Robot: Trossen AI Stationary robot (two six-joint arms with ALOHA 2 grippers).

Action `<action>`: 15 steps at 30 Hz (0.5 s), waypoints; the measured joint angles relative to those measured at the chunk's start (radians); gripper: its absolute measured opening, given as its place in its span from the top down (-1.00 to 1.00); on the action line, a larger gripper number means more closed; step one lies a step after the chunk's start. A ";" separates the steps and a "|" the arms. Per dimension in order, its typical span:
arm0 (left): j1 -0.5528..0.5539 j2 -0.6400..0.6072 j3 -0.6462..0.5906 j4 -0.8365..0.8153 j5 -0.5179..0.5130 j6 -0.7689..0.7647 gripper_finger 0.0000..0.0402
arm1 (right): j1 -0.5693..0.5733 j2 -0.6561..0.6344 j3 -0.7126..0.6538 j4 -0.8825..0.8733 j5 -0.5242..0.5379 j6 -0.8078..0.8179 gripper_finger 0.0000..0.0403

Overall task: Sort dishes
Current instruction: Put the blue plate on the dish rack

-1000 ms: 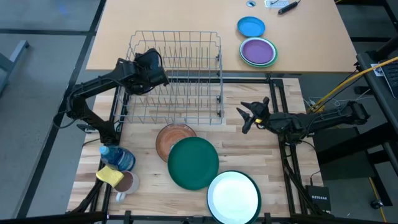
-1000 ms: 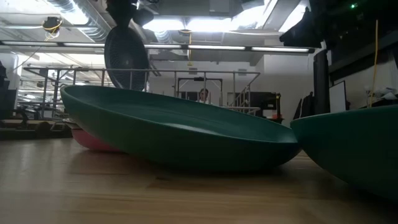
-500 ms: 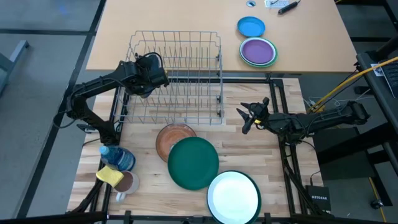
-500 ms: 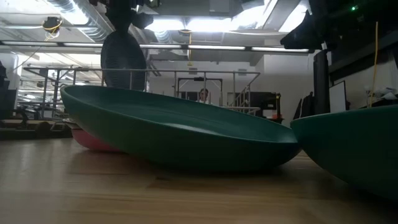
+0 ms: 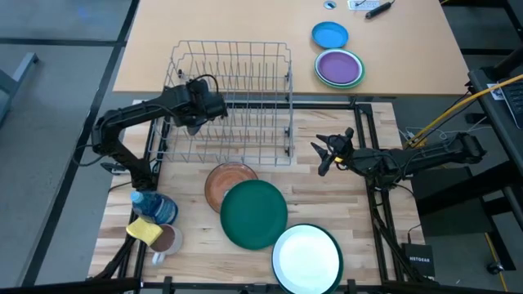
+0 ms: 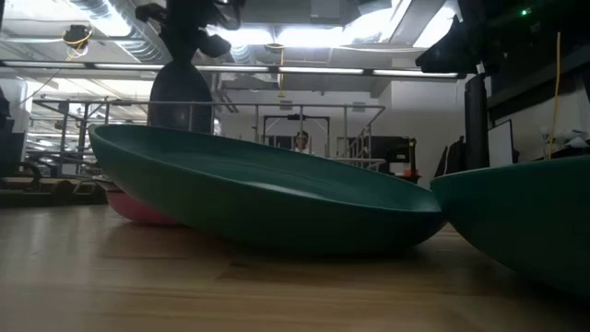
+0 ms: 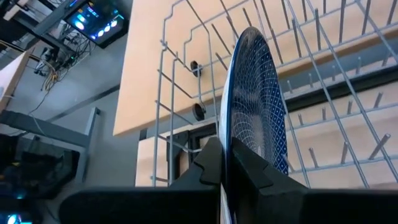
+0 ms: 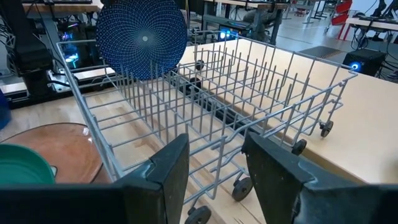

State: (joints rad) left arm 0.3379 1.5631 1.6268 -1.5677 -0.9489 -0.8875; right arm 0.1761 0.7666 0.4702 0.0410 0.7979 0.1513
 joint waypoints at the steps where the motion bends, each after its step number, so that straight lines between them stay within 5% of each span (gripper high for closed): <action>1: -0.002 0.007 0.000 0.000 0.011 0.000 1.00 | 0.000 0.000 0.000 0.000 0.000 0.000 0.19; 15: -0.014 0.099 0.003 -0.001 0.102 0.005 0.91 | 0.000 0.000 0.000 -0.025 0.001 0.000 0.19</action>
State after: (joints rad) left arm 0.3240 1.6623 1.6295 -1.5684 -0.8473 -0.8822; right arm 0.1761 0.7666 0.4702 0.0163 0.7986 0.1513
